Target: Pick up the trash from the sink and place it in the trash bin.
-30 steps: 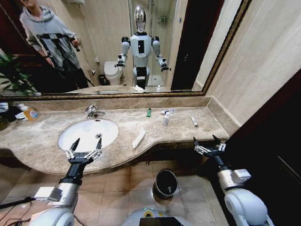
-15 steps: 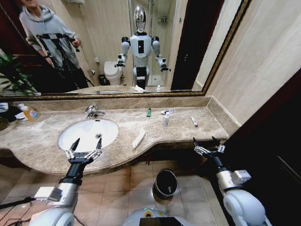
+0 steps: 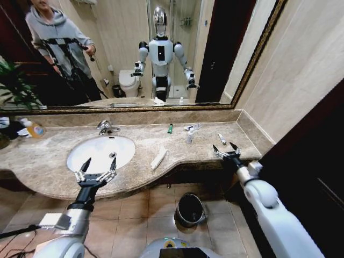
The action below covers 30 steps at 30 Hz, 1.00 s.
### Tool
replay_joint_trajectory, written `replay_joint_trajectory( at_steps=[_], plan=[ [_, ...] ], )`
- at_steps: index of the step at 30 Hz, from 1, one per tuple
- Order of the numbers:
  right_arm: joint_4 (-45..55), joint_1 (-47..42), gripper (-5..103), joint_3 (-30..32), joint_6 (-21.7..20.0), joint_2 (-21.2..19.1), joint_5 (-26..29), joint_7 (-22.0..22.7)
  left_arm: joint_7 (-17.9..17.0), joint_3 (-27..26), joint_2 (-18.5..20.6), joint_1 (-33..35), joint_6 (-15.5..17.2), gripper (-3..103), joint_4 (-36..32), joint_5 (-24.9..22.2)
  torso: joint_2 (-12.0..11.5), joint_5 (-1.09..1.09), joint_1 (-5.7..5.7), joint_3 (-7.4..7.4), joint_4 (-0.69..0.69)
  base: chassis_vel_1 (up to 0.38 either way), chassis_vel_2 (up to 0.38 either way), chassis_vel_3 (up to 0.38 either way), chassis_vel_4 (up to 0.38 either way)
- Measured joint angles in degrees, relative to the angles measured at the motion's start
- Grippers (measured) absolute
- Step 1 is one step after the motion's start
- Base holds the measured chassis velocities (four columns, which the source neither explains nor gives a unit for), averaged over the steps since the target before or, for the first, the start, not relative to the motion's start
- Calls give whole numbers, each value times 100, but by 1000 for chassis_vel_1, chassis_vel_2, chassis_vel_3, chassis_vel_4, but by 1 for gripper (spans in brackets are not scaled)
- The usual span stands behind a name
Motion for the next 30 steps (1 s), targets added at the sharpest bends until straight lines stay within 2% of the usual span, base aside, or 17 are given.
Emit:
replay_joint_trajectory(
  at_steps=[7,18,30],
  plan=[
    [-1320,938,100,-398,290,192,-336,-253,0,0,0,0,0,100,0,0,0,-1,0,0,-1,0,0,0,0],
    [-2739,2160,100,-678,602,489,-754,-264,0,0,0,0,0,100,0,0,0,-2,0,-1,0,0,0,0,0],
    [-3334,2317,100,-331,535,565,-956,-249,0,0,0,0,0,100,1,0,0,-1,0,-1,0,0,0,0,0]
  ],
)
